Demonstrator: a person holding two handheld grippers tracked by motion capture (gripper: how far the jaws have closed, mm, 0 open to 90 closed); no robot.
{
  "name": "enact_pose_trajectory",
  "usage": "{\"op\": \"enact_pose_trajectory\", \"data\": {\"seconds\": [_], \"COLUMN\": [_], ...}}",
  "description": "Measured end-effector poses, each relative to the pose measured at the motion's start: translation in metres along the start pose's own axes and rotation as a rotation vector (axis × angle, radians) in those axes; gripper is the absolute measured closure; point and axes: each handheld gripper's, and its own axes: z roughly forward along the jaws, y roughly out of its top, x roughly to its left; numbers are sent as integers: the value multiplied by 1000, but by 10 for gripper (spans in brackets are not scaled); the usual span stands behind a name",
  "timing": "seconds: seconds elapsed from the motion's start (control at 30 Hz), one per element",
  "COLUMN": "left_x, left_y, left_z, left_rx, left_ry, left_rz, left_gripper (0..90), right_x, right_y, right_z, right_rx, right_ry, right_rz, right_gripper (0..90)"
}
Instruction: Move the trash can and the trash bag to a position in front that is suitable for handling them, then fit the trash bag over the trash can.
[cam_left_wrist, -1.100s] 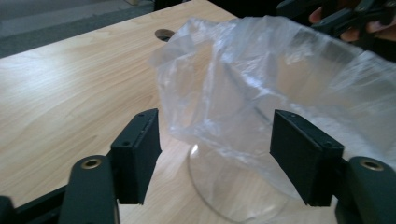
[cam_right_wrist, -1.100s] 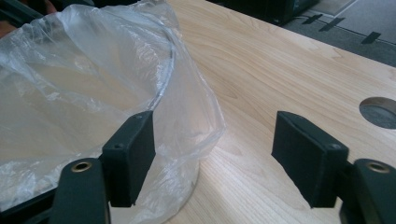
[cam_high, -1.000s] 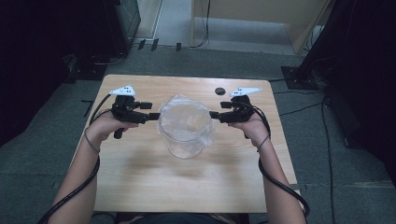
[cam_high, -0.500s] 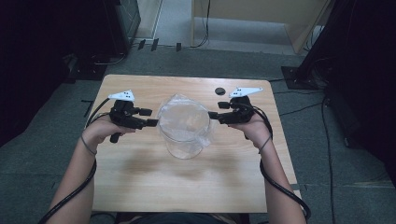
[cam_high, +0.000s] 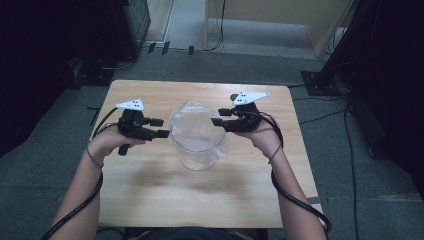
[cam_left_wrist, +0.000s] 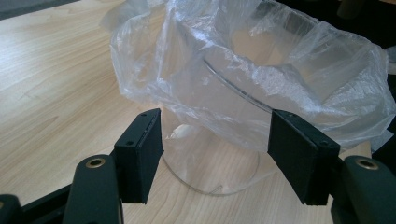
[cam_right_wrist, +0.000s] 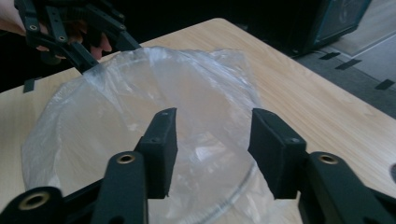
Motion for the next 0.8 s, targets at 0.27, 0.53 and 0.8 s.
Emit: {"op": "enact_pose_trajectory", "data": {"seconds": [0.27, 0.53, 0.8], "left_x": [0, -1, 0], "left_y": [0, -1, -3], "left_z": [0, 2, 5], "left_rx": [0, 31, 34], "left_ry": [-9, -2, -5], "left_rz": [3, 17, 15], "left_gripper": [341, 335, 335], "right_x": [3, 17, 36], "right_y": [3, 7, 9], "right_z": [22, 36, 48], "right_rx": [107, 173, 273], "right_ry": [41, 77, 116], "right_rz": [-34, -65, -148], "right_gripper": [519, 543, 490]}}
